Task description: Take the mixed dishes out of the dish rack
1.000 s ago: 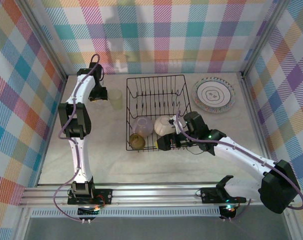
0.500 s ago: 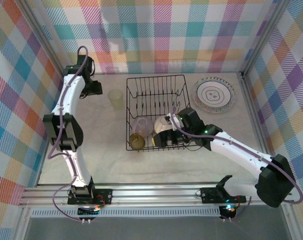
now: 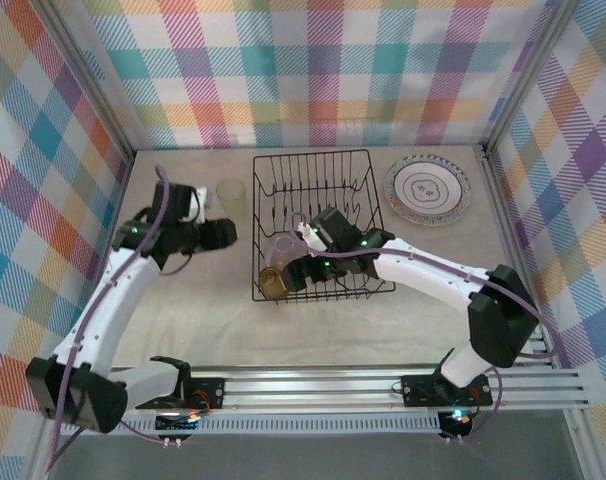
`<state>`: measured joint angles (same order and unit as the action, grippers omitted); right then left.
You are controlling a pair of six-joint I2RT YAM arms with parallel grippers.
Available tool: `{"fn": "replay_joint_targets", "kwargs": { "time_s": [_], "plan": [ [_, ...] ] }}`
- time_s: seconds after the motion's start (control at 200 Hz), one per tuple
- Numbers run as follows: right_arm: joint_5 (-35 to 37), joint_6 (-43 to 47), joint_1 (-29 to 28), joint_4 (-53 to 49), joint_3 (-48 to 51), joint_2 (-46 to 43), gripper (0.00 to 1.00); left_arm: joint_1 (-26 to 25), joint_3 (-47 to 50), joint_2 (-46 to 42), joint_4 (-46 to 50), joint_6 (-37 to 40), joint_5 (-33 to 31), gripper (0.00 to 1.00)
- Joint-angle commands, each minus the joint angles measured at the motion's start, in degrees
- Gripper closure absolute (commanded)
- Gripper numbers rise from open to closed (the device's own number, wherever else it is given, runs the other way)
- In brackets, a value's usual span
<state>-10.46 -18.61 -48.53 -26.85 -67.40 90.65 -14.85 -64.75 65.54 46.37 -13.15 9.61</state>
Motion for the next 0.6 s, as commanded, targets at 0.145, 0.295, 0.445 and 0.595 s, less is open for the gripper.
{"fn": "replay_joint_targets", "kwargs": {
  "time_s": [0.145,0.295,0.445,0.595],
  "plan": [
    [2.99,1.46,-1.43,-3.19,-7.47,6.74,0.08,-11.63,11.92,-7.43,-4.98,-8.19,-1.31,0.42],
    [3.75,1.31,-1.92,-3.78,-10.24,10.12,0.11,-14.98,16.43,-6.33,-9.43,-11.47,-1.89,0.48],
    [5.13,1.23,-2.00,-4.43,-11.52,12.21,0.15,-16.08,17.86,-4.31,-12.70,-12.68,-2.63,0.49],
    [6.65,1.25,-1.95,-4.71,-11.58,13.56,0.18,-16.43,18.39,-2.88,-14.61,-13.57,-3.43,0.50]
  ]
}}
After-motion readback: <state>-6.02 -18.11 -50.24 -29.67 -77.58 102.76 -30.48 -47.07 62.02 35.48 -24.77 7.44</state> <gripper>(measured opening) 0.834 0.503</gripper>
